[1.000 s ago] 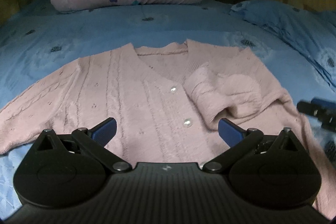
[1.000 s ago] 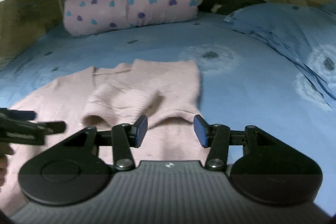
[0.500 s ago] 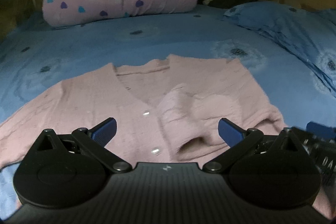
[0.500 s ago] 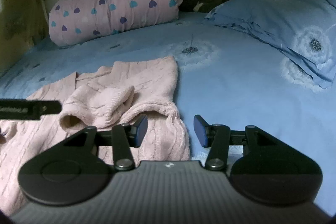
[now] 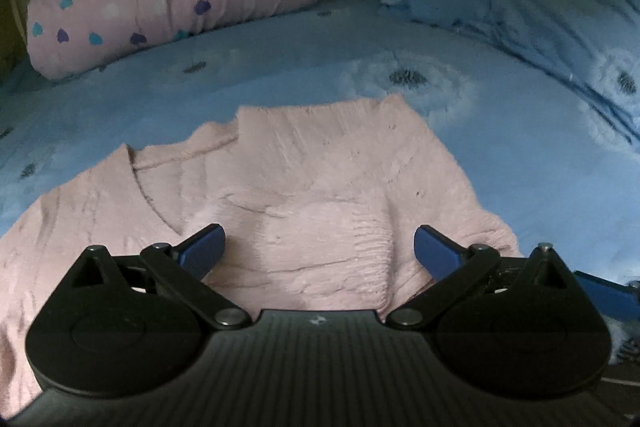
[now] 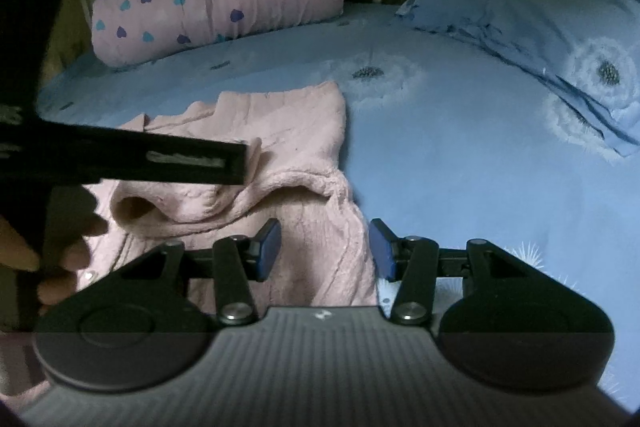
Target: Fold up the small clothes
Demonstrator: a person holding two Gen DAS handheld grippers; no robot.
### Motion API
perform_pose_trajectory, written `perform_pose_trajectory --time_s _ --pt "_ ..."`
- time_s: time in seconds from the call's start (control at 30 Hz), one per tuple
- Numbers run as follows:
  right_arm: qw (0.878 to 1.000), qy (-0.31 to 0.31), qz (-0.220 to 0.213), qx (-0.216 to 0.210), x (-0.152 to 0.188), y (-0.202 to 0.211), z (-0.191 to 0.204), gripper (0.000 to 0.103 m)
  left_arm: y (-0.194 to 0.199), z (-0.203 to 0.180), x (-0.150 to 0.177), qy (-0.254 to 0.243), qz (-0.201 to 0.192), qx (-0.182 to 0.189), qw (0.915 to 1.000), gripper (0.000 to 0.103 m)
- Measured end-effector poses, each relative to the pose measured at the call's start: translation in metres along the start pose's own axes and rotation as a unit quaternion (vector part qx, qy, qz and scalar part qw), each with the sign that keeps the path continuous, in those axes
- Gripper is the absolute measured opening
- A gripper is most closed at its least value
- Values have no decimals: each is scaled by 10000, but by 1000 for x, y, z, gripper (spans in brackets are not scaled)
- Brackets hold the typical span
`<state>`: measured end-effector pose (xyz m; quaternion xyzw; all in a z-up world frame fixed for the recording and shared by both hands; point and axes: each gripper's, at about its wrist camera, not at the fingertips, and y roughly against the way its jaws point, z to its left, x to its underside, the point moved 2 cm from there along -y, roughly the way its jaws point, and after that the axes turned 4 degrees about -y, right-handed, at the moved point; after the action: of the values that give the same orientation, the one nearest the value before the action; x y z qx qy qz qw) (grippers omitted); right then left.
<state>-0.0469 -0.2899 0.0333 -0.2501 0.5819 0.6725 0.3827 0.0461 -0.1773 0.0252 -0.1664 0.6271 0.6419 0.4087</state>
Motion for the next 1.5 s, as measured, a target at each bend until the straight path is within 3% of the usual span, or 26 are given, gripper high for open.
perform_pose_trajectory --time_s 0.1,0.17,0.2,0.27,0.33,0.47,0.6,0.77,1.0,1.23,1.3,1.43,1.5 --pt "9999 -142 50 -1 1 -1 -4 51 -17 -2 4 23 119 -93 9999 80" --pt "9997 -228 84 0 1 -2 -7 51 -21 2 7 125 58 50 9999 55" --pt "9996 -256 91 -3 1 -2 -8 51 -20 4 8 192 17 122 9997 52" --pt "9994 -317 117 -17 0 -3 -10 51 -15 9 9 268 -53 127 9995 32" --pt "9991 -377 161 -103 0 -4 -13 51 -8 20 9 472 -112 226 9986 27" --pt "9982 -553 211 4 1 -4 -19 51 12 51 9 855 -330 162 9957 25" --pt "9990 -408 156 -83 2 -1 -14 51 39 94 12 1053 -603 -126 9925 25" --pt "9996 -235 147 -84 3 0 -8 51 60 157 31 1337 -558 -429 9885 25" --pt "9997 -106 207 -70 1 -3 -4 51 53 221 75 2024 -59 -438 9783 26" --pt "9996 5 266 -25 3 -4 -1 51 59 241 86 2185 -121 -100 9757 27" --pt "9997 26 261 -26 4 -4 -1 51 61 244 85 2283 -130 -15 9735 30" --pt "9995 107 263 -105 5 -3 2 51 72 246 82 2554 -230 228 9663 51" --pt "9992 185 315 -140 5 -5 5 51 79 246 80 2492 -331 276 9675 59"
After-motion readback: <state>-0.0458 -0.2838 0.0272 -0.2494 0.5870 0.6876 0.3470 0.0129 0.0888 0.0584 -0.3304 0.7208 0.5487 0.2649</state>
